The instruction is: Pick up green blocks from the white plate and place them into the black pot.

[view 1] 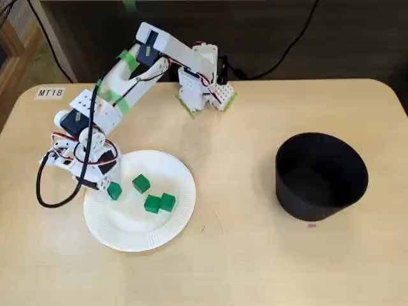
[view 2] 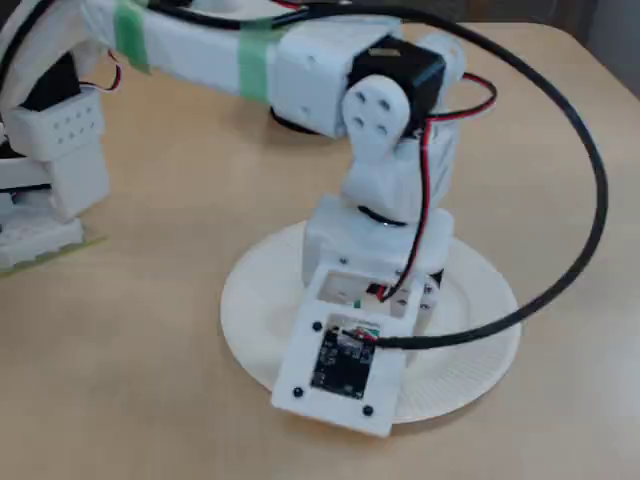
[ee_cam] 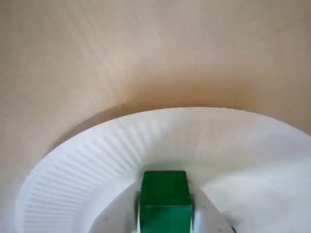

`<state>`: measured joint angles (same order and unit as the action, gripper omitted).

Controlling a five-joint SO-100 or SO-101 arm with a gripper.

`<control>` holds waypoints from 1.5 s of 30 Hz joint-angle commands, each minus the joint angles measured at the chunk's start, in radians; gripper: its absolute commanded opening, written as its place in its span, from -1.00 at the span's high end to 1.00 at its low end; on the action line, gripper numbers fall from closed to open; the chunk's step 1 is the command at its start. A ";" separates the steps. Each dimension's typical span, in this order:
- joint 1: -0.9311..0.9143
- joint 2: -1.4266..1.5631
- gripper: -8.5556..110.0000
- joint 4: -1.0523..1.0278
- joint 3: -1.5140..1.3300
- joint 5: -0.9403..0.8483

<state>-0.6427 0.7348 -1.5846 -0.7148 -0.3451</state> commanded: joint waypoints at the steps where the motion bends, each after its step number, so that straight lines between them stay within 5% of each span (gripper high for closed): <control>1: 0.028 -0.023 0.90 -0.023 0.074 -0.018; 10: 0.133 0.325 0.90 -0.032 0.114 -0.012; 16: 0.397 0.689 0.90 -0.025 0.046 0.132; 23: 0.905 1.341 0.90 0.563 -0.911 0.440; 30: 1.207 1.345 0.90 0.861 -1.215 0.431; 40: 1.302 1.198 0.90 0.991 -1.270 0.431; 45: 1.289 1.184 0.59 0.986 -1.270 0.379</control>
<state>0.6489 1.9175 -0.6059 -1.9911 0.0598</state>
